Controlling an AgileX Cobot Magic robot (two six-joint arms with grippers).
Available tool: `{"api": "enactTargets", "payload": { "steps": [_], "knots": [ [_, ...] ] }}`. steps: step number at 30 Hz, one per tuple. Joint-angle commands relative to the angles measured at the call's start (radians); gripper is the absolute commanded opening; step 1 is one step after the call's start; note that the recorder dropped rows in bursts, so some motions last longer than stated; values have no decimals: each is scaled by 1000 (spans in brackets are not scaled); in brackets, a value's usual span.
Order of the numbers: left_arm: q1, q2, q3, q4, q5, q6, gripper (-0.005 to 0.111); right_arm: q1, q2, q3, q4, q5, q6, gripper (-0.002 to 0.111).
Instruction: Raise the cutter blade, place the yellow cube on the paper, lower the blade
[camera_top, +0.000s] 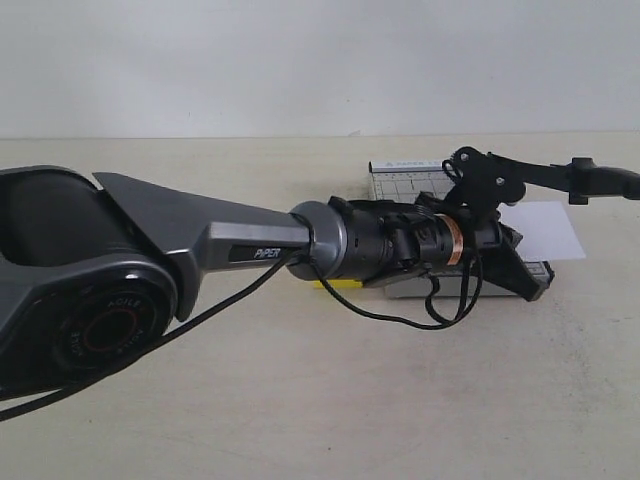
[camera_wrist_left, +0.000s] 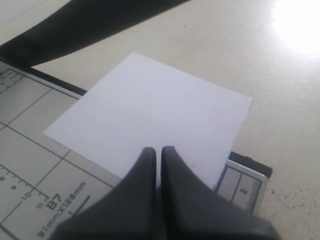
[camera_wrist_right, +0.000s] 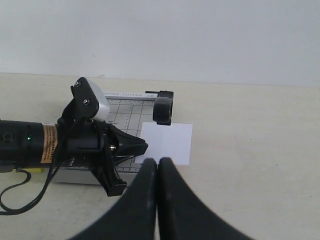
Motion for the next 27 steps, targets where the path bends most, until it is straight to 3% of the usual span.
{"api": "enactTargets", "payload": {
  "steps": [1,4,21,24,27],
  "knots": [
    [17,16,-6,4,61,-7,4,2,-2,0,0,-1,0,0],
    [36,16,-6,-76,52,-7,4,2,-2,0,0,-1,0,0],
    [38,16,-6,-74,-37,13,4,2,-2,0,0,-1,0,0],
    [38,9,-6,-74,-56,13,10,2,-2,0,0,-1,0,0],
    [38,-12,-6,-70,-56,17,29,2,-2,0,0,2,0,0]
  ]
}}
